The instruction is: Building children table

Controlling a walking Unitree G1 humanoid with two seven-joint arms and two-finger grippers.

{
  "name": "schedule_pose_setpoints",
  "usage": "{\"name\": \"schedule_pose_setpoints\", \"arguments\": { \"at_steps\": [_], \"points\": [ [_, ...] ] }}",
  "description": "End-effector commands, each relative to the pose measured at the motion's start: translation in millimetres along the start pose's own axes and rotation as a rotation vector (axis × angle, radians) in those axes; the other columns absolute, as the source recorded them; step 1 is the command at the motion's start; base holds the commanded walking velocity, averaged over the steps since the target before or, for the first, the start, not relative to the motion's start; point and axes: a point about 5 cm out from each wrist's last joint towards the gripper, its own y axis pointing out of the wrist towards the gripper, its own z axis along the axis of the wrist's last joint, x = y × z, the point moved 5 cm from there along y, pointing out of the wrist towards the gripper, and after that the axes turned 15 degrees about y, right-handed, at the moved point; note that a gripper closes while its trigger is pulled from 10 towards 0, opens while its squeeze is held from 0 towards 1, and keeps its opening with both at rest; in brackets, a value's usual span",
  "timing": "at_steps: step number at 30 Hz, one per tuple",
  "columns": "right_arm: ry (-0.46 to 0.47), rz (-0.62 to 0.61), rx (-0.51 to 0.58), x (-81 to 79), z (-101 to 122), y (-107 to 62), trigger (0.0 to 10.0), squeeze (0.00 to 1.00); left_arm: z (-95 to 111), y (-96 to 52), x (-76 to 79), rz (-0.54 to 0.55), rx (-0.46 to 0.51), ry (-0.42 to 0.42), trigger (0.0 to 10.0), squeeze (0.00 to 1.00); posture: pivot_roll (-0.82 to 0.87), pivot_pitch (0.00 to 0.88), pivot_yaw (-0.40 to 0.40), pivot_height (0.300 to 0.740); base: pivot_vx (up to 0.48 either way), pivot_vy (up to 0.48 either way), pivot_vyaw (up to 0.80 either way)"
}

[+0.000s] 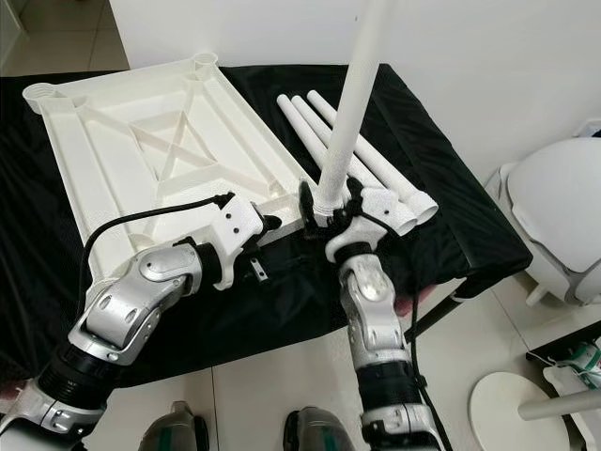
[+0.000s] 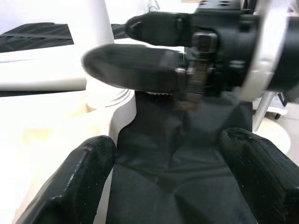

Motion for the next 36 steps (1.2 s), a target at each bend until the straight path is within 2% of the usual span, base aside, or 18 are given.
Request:
{"name": "schedule_pose_setpoints", "arguments": {
  "at_steps": [1, 4, 9, 11, 13, 14, 16, 20, 23, 26, 29, 30, 31, 32, 33, 36],
  "points": [
    [-0.002, -0.005, -0.016, 7.1, -0.8, -7.0, 10.0, 0.0, -2.4, 3.7, -2.6, 0.003, -0.019, 0.019, 10.0, 0.0, -0.06, 0.0, -0.043, 0.74, 0.0, 0.0, 0.0],
    [-0.008, 0.0, -0.03, 10.1, -3.0, -12.6, 10.0, 0.0, -5.4, 5.6, -4.1, 0.005, -0.037, 0.022, 10.0, 0.0, -0.06, 0.0, -0.042, 0.74, 0.0, 0.0, 0.0],
    [-0.022, 0.029, -0.08, 12.2, -13.3, -27.2, 10.0, 0.0, -24.0, 13.6, -12.5, 0.036, -0.142, -0.026, 10.0, 0.0, -0.08, 0.0, -0.027, 0.74, 0.0, 0.0, 0.0],
    [-0.022, 0.029, -0.08, 12.2, -13.3, -27.2, 10.0, 0.0, -24.0, 13.6, -12.5, 0.036, -0.142, -0.026, 10.0, 0.0, -0.08, 0.0, -0.027, 0.74, 0.0, 0.0, 0.0],
    [-0.018, 0.033, -0.089, 10.1, -16.1, -30.6, 10.0, 0.0, -36.1, 16.2, -23.0, 0.09, -0.208, -0.058, 10.0, 0.0, -0.09, 0.0, -0.02, 0.74, 0.0, 0.0, 0.0],
    [-0.018, 0.033, -0.089, 10.1, -16.1, -30.6, 10.0, 0.0, -36.1, 16.2, -23.0, 0.09, -0.208, -0.058, 10.0, 0.0, -0.09, 0.0, -0.02, 0.74, 0.0, 0.0, 0.0],
    [-0.03, 0.038, -0.09, 8.6, -15.9, -31.3, 10.0, 0.0, -51.4, 15.5, -34.2, 0.158, -0.283, -0.109, 10.0, 0.0, -0.09, 0.003, -0.014, 0.74, 0.0, 0.0, 0.0],
    [-0.034, 0.035, -0.082, 9.6, -12.4, -28.6, 10.0, 0.0, -66.3, 13.3, -45.6, 0.237, -0.349, -0.163, 10.0, 0.0, -0.09, 0.004, -0.013, 0.74, 0.0, 0.0, 0.0],
    [-0.033, 0.034, -0.078, 10.3, -10.5, -27.0, 10.0, 0.0, -72.2, 11.8, -50.9, 0.272, -0.374, -0.186, 10.0, 0.0, -0.09, 0.004, -0.013, 0.74, 0.0, 0.0, 0.0],
    [-0.035, 0.038, -0.073, 9.4, -8.5, -22.7, 10.0, 0.0, -85.4, 3.9, -68.7, 0.388, -0.426, -0.249, 10.0, 0.0, -0.09, 0.001, -0.013, 0.74, 0.0, 0.0, 0.0],
    [-0.035, 0.04, -0.073, 8.6, -8.6, -22.0, 10.0, 0.0, -87.5, 2.3, -71.9, 0.406, -0.434, -0.253, 10.0, 0.0, -0.09, 0.001, -0.013, 0.74, 0.0, 0.0, 0.0],
    [-0.035, 0.044, -0.073, 7.2, -8.6, -21.2, 10.0, 0.0, -89.0, 1.0, -74.5, 0.419, -0.44, -0.254, 8.0, 0.0, -0.09, 0.001, -0.014, 0.74, 0.0, 0.0, 0.0],
    [-0.034, 0.048, -0.073, 5.8, -8.9, -20.6, 10.0, 0.0, -89.7, 0.7, -74.9, 0.421, -0.437, -0.261, 2.5, 0.0, -0.09, 0.001, -0.014, 0.74, 0.0, 0.0, 0.0],
    [-0.034, 0.05, -0.073, 4.6, -8.9, -20.0, 10.0, 0.0, -90.6, -0.6, -76.6, 0.433, -0.442, -0.263, 1.7, 0.0, -0.08, 0.002, -0.014, 0.74, 0.0, 0.0, 0.0],
    [-0.035, 0.053, -0.072, 3.4, -9.0, -19.2, 10.0, 0.0, -91.5, -2.4, -78.7, 0.445, -0.449, -0.248, 0.0, 0.0, -0.08, 0.002, -0.014, 0.74, 0.0, 0.0, 0.0],
    [-0.034, 0.056, -0.072, 2.7, -8.9, -18.4, 10.0, 0.0, -92.7, -2.9, -78.4, 0.448, -0.452, -0.257, 0.0, 0.0, -0.08, 0.002, -0.014, 0.74, 0.0, 0.0, 0.0]
  ]
}}
